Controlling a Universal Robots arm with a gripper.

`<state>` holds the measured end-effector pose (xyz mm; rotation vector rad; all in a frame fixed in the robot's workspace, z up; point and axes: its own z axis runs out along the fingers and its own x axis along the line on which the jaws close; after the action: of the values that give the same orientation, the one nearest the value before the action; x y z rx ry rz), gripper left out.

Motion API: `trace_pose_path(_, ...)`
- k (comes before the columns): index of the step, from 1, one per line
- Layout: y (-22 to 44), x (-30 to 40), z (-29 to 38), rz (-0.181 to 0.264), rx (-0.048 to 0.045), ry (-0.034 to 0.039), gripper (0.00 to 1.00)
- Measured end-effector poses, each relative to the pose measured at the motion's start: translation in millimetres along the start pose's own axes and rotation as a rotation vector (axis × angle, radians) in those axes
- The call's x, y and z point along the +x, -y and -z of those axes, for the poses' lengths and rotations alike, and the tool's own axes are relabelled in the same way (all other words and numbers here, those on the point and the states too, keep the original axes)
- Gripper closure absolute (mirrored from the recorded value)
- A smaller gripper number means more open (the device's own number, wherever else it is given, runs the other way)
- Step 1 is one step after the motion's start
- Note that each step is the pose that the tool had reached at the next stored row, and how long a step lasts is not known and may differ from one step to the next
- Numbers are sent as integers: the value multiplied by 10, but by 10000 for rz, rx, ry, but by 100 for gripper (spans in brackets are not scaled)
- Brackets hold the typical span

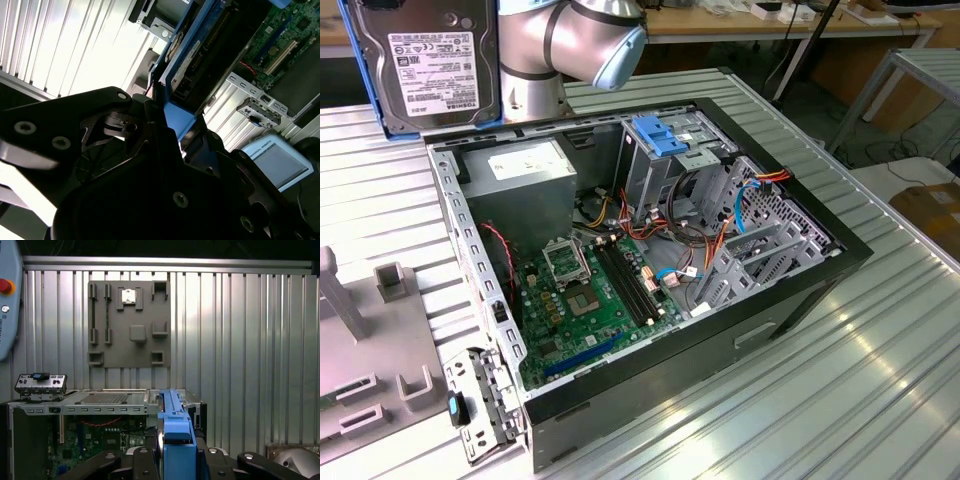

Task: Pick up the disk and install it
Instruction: 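Pick up the disk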

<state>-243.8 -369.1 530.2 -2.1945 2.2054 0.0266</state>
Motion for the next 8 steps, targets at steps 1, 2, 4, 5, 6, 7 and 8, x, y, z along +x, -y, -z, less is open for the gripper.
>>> trace_pose_path(1, 5, 0, 0, 0, 0, 0, 63)
trace_pose_path(2, 10, 0, 0, 0, 1, 1, 63)
trace_pose_path(4, 23, 0, -1, 0, 1, 0, 63)
trace_pose_path(5, 40, 0, -1, 0, 1, 1, 63)
trace_pose_path(6, 51, 0, -2, 0, 1, 1, 63)
trace_pose_path(7, 66, 0, -3, 0, 2, 1, 63)
trace_pose_path(8, 80, 0, -3, 0, 0, 0, 63)
